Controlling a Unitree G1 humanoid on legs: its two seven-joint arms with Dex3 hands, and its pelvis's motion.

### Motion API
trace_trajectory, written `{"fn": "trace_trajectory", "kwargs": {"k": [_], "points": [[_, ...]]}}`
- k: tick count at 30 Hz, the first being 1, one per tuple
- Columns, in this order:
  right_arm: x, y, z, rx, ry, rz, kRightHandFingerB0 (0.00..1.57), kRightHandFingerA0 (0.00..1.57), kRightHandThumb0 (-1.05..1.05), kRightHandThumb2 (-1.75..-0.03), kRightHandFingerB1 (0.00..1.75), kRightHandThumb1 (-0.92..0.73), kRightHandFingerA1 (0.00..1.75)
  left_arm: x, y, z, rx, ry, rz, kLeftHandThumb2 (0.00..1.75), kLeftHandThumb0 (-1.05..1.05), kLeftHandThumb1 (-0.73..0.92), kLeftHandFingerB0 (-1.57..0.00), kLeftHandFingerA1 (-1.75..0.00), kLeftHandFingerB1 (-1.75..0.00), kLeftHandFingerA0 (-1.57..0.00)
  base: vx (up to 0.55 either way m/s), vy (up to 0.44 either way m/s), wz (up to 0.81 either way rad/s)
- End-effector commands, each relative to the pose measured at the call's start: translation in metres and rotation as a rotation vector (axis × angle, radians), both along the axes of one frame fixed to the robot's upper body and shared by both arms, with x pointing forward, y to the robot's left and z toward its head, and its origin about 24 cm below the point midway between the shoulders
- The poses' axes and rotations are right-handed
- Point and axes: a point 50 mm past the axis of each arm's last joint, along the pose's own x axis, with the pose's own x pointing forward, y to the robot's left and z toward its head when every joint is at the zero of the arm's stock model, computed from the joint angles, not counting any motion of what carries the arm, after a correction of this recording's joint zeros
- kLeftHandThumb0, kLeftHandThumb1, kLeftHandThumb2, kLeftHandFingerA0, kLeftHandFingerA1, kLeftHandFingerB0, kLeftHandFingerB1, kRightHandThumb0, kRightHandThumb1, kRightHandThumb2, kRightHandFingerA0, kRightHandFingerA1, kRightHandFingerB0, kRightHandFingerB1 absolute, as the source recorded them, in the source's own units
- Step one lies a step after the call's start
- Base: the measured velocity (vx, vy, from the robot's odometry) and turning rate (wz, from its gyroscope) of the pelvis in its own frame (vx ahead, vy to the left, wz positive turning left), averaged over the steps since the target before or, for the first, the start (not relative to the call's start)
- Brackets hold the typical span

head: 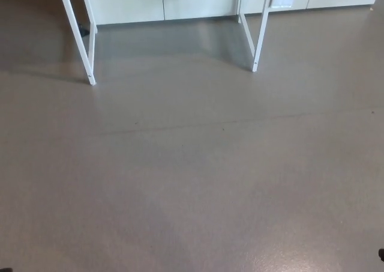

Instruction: The robot walk towards a table in front and uses its left hand to pick up the pot from the base and places it on the table

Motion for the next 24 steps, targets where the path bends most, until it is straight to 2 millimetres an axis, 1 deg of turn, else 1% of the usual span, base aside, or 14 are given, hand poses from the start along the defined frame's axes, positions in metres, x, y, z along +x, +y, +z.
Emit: {"fn": "trace_trajectory", "kwargs": {"k": [1,2,6,7,10,11,12,13,15,16,17,19,23,24], "points": [[-0.0009,-0.0064,0.0042,0.006,-0.046,-0.002,0.48,0.81,-0.4,-0.55,0.38,-0.46,0.52,0.0015,0.0053,0.0057,0.005,-0.053,-0.012,0.57,-0.34,0.54,-0.4,-0.39,-0.34,-0.54,0.0,0.0,0.0],[-0.0012,-0.0065,0.0039,0.006,-0.045,-0.004,0.44,0.75,-0.48,-0.73,0.51,-0.37,0.62,0.002,0.0051,0.0056,-0.008,-0.056,-0.006,0.56,-0.34,0.53,-0.41,-0.38,-0.33,-0.55,0.0,0.0,0.0],[-0.0022,-0.0062,0.0035,0.011,-0.047,-0.002,0.4,0.73,-0.47,-0.73,0.49,-0.38,0.62,0.0021,0.0054,0.0058,-0.004,-0.055,-0.012,0.56,-0.35,0.53,-0.4,-0.38,-0.33,-0.55,0.0,0.0,0.0],[-0.0025,-0.0058,0.0034,0.008,-0.046,0.0,0.47,0.79,-0.41,-0.54,0.38,-0.46,0.51,0.0021,0.0055,0.0059,-0.004,-0.054,-0.012,0.56,-0.34,0.54,-0.41,-0.38,-0.33,-0.55,0.0,0.0,0.0],[-0.0032,-0.0057,0.0032,0.001,-0.044,0.006,0.41,0.74,-0.5,-0.73,0.49,-0.38,0.61,0.002,0.0057,0.0059,-0.01,-0.056,-0.006,0.56,-0.34,0.53,-0.41,-0.39,-0.34,-0.56,0.15,0.013,0.03],[-0.0031,-0.0058,0.0029,0.005,-0.044,0.001,0.47,0.81,-0.38,-0.54,0.38,-0.46,0.51,0.0018,0.0057,0.006,-0.011,-0.056,-0.01,0.57,-0.34,0.54,-0.4,-0.39,-0.33,-0.56,-0.09,-0.066,0.23],[-0.0029,-0.006,0.0025,0.009,-0.043,-0.004,0.47,0.81,-0.38,-0.54,0.38,-0.46,0.51,0.0017,0.0058,0.0062,-0.011,-0.056,-0.016,0.57,-0.34,0.54,-0.4,-0.39,-0.33,-0.56,-0.1,-0.06,0.43],[-0.0011,-0.0057,0.0028,0.014,-0.048,-0.012,0.44,0.76,-0.45,-0.72,0.5,-0.37,0.62,0.0041,0.0059,0.0068,-0.011,-0.058,-0.017,0.57,-0.35,0.54,-0.4,-0.38,-0.33,-0.55,-0.11,-0.06,-0.11],[-0.0002,-0.0051,0.0035,0.011,-0.053,-0.013,0.44,0.76,-0.47,-0.72,0.49,-0.39,0.63,0.0059,0.0062,0.0072,-0.007,-0.057,-0.017,0.57,-0.36,0.54,-0.4,-0.39,-0.34,-0.56,0.0,0.0,0.0],[-0.0001,-0.0049,0.0037,0.009,-0.054,-0.012,0.44,0.76,-0.47,-0.72,0.49,-0.39,0.63,0.0063,0.0063,0.0073,-0.005,-0.056,-0.016,0.57,-0.36,0.54,-0.4,-0.39,-0.34,-0.56,0.05,0.094,-0.07],[-0.0003,-0.0052,0.0036,0.005,-0.053,-0.009,0.49,0.82,-0.38,-0.55,0.38,-0.47,0.54,0.0062,0.0063,0.0075,0.003,-0.057,-0.021,0.58,-0.36,0.54,-0.41,-0.39,-0.34,-0.59,0.06,0.134,-0.09],[-0.0026,-0.0057,0.0031,-0.015,-0.043,0.007,0.48,0.82,-0.41,-0.55,0.38,-0.48,0.53,0.005,0.0061,0.0069,0.001,-0.053,-0.02,0.72,-0.44,0.44,-0.36,-0.5,-0.44,-0.54,0.08,0.167,-0.1],[-0.0042,-0.0064,0.0015,-0.009,-0.034,0.003,0.47,0.81,-0.41,-0.55,0.38,-0.47,0.5,0.0033,0.0065,0.0057,0.002,-0.048,-0.016,0.57,-0.36,0.54,-0.42,-0.39,-0.34,-0.59,0.3,0.316,-0.12],[-0.0042,-0.0057,0.0017,-0.008,-0.038,0.001,0.42,0.76,-0.5,-0.73,0.49,-0.38,0.61,0.0031,0.0065,0.0058,-0.003,-0.047,-0.017,0.57,-0.36,0.54,-0.42,-0.39,-0.34,-0.58,0.35,0.36,0.04]]}}
